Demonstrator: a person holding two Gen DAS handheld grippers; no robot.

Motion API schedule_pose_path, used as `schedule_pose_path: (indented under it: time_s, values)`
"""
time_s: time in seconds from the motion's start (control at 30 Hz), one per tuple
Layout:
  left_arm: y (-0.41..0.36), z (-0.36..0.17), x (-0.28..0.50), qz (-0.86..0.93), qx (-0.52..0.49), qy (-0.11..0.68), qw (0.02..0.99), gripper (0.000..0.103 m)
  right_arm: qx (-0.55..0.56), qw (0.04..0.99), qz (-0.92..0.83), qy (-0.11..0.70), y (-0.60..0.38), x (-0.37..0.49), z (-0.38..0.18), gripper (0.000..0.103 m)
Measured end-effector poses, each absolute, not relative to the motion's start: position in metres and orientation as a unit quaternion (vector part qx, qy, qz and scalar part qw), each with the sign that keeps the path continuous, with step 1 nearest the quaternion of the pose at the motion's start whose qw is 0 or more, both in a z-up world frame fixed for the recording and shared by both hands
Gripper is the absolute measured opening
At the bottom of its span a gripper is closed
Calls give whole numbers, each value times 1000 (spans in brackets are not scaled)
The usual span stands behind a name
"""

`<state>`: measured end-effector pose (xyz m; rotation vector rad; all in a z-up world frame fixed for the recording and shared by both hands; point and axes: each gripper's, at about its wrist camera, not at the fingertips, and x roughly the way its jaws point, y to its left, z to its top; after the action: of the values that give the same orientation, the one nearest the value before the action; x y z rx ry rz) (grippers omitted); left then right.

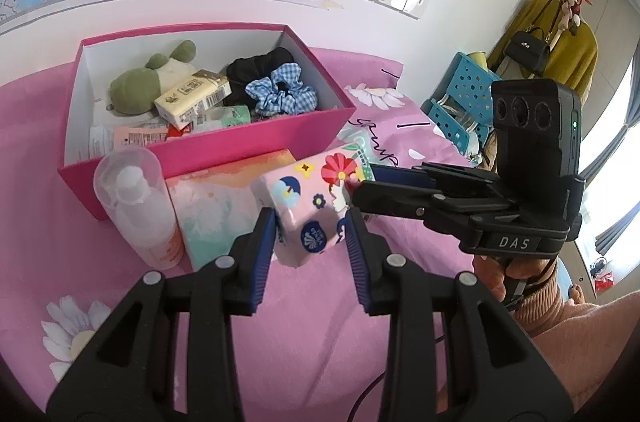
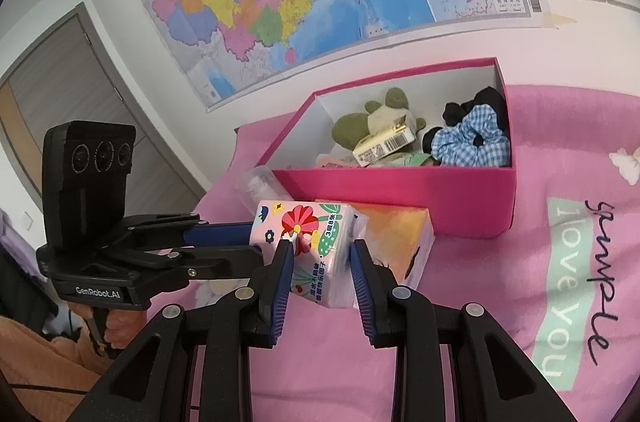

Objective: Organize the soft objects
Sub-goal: 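Lift the pink floral pack and carry it toward the pink box, then move the held pink floral pack over the pink box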

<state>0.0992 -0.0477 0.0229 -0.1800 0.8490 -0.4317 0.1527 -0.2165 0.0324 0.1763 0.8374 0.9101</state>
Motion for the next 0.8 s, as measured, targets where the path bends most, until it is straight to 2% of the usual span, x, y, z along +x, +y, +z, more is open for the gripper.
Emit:
schedule_pose_path:
  time_s: [0.8]
  values:
    - [-45, 31, 121, -201, -81, 401, 890, 37, 82, 826, 419, 369, -212, 171, 49, 31]
